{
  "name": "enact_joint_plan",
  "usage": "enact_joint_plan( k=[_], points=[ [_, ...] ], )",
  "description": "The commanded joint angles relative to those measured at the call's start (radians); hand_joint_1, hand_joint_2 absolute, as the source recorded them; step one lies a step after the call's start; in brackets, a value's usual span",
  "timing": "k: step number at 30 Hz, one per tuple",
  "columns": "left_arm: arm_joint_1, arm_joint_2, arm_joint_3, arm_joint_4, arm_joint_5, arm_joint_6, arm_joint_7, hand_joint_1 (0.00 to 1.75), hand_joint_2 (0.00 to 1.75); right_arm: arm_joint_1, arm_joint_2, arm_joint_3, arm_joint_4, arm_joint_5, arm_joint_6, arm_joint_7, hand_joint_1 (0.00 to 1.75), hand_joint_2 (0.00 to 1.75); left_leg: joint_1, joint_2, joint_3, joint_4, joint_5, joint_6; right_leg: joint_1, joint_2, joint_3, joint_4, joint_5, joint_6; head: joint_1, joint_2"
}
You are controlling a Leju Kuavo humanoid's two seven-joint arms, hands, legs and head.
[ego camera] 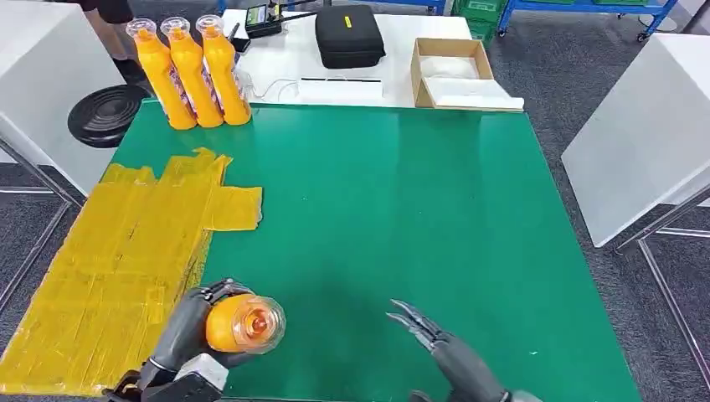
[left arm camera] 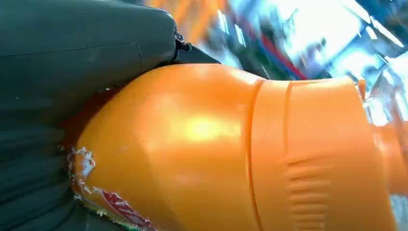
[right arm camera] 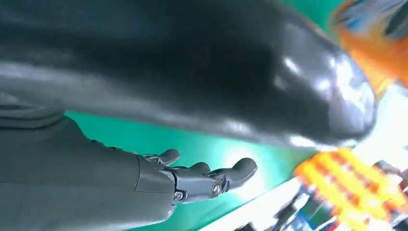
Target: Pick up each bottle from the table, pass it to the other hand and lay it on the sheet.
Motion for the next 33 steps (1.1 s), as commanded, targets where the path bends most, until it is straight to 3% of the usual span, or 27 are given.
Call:
enact_joint_plan(
  k=[1,3,6,12,17,18,19,33],
  points=[
    [-0.048,0.072,0.013,0.136,-0.487,0.285,0.097,1.75,1.75,0.09,-0.115,-0.137,-0.063,-0.054,0.025,-0.035,0.0,0.0,-0.001,-0.002,0.002,-0.001,0.001,0.001,-0.001,-0.001,0.002,0.0,0.0,-0.001,0.0,0.0],
    [-0.167,0.128,-0.023,0.326,-0.737,0.285,0.253,1.75,1.75,0.069,-0.145,-0.128,-0.065,-0.037,0.067,-0.023,0.0,0.0,-0.001,-0.001,0.003,-0.002,0.001,0.001,-0.001,0.0,0.002,-0.001,0.0,-0.001,0.0,0.0],
    [-0.245,0.122,-0.003,0.517,-0.697,0.367,0.248,1.75,1.75,0.122,-0.174,-0.139,-0.08,-0.027,0.037,-0.039,0.0,0.0,-0.002,-0.005,0.005,-0.004,0.003,0.001,-0.002,-0.005,0.004,-0.002,0.0,-0.001,0.0,0.0],
    [-0.266,0.103,-0.014,0.574,-0.729,0.359,0.261,1.75,1.75,0.115,-0.192,-0.126,-0.086,-0.015,0.019,-0.035,0.0,0.0,-0.001,-0.001,0.004,-0.002,0.004,0.0,0.0,-0.001,0.003,0.0,0.001,-0.001,0.0,0.0],
    [-0.291,0.136,-0.051,0.619,-0.752,0.325,0.263,1.75,1.75,0.085,-0.205,-0.099,-0.067,-0.058,0.058,-0.059,0.0,0.0,-0.001,-0.001,0.004,-0.002,0.004,0.0,-0.001,-0.001,0.003,0.0,0.001,-0.001,0.0,0.0],
    [-0.29,0.148,-0.057,0.62,-0.755,0.291,0.268,0.65,1.75,0.091,-0.205,-0.103,-0.063,-0.059,0.055,-0.058,0.0,0.0,-0.001,-0.002,0.005,-0.002,0.004,0.0,-0.001,-0.002,0.004,-0.001,0.0,-0.002,0.0,0.0],
    [-0.29,0.148,-0.057,0.62,-0.755,0.291,0.268,0.0,1.75,0.091,-0.205,-0.103,-0.063,-0.059,0.055,-0.058,0.0,0.0,-0.001,-0.001,0.006,-0.002,0.004,0.001,-0.001,-0.001,0.005,-0.001,0.001,-0.003,0.0,0.0],
    [-0.295,0.171,-0.084,0.564,-0.755,0.141,0.33,0.0,1.75,0.029,-0.149,-0.098,-0.051,-0.054,0.124,-0.025,0.0,0.0,0.0,0.0,0.004,-0.002,0.004,0.0,0.0,0.001,0.003,0.0,0.001,-0.002,0.0,0.0]
  ],
)
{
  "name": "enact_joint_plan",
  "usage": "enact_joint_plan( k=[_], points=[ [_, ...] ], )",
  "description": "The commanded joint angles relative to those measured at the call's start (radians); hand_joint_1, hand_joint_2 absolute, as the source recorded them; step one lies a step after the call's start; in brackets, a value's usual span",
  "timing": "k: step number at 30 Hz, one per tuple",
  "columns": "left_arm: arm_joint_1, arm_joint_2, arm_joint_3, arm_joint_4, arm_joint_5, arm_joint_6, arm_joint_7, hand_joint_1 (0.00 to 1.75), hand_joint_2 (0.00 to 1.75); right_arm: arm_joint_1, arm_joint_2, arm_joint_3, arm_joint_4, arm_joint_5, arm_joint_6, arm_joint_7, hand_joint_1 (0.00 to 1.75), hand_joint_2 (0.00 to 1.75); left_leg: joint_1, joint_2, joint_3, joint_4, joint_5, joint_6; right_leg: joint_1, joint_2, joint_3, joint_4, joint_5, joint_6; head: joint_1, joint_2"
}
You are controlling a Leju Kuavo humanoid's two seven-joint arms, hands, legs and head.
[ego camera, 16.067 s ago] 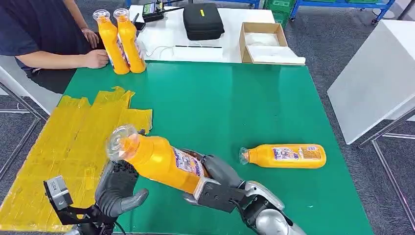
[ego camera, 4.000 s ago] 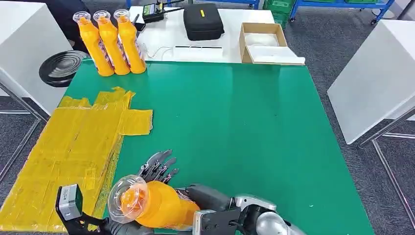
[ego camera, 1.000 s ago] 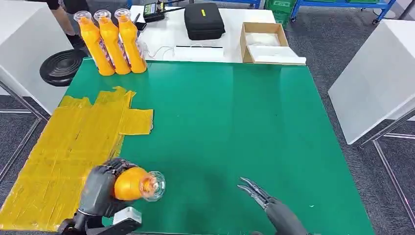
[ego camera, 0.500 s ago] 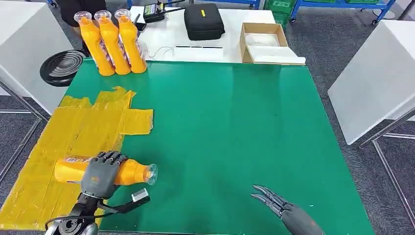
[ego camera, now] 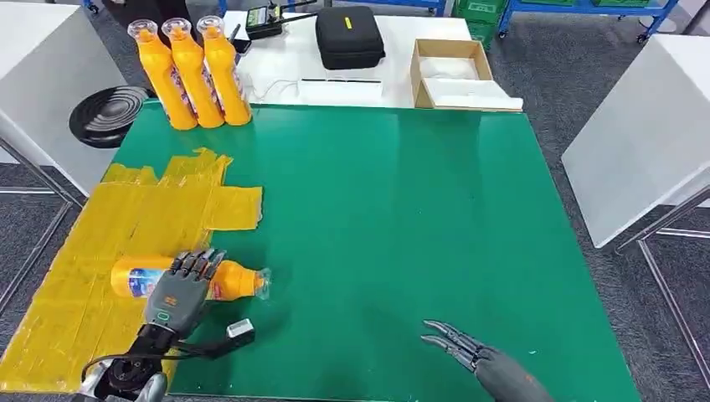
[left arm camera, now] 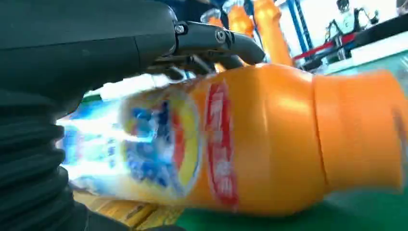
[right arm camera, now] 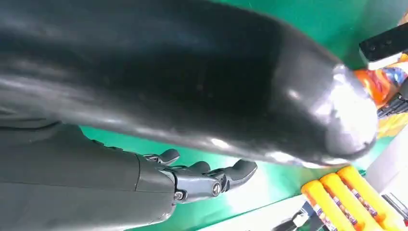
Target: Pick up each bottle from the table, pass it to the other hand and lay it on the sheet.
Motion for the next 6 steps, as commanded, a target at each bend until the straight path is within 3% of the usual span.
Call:
enact_joint_plan(
  k=[1,3,6],
  points=[
    [-0.007,0.04,-0.055,-0.007,-0.005,-0.036,0.018,0.0,1.75,-0.035,0.049,0.01,0.045,-0.002,0.017,0.013,0.0,0.0,0.0,0.0,0.002,-0.001,0.0,0.001,0.0,0.0,0.003,-0.001,0.0,-0.001,0.0,0.0],
    [0.004,0.043,-0.059,-0.048,-0.01,-0.034,0.033,0.0,1.75,-0.03,0.055,0.011,0.046,-0.002,0.018,0.013,0.0,0.0,0.0,0.0,0.002,-0.001,0.0,0.001,0.0,0.001,0.002,-0.001,0.0,-0.001,0.0,0.0],
    [0.051,-0.008,-0.029,-0.161,-0.057,0.089,0.101,0.0,1.75,-0.003,0.078,0.025,0.037,0.049,-0.032,0.031,0.0,0.0,0.0,0.0,0.003,-0.001,0.0,0.001,0.0,0.001,0.003,-0.001,0.0,-0.002,0.0,0.0]
  ],
)
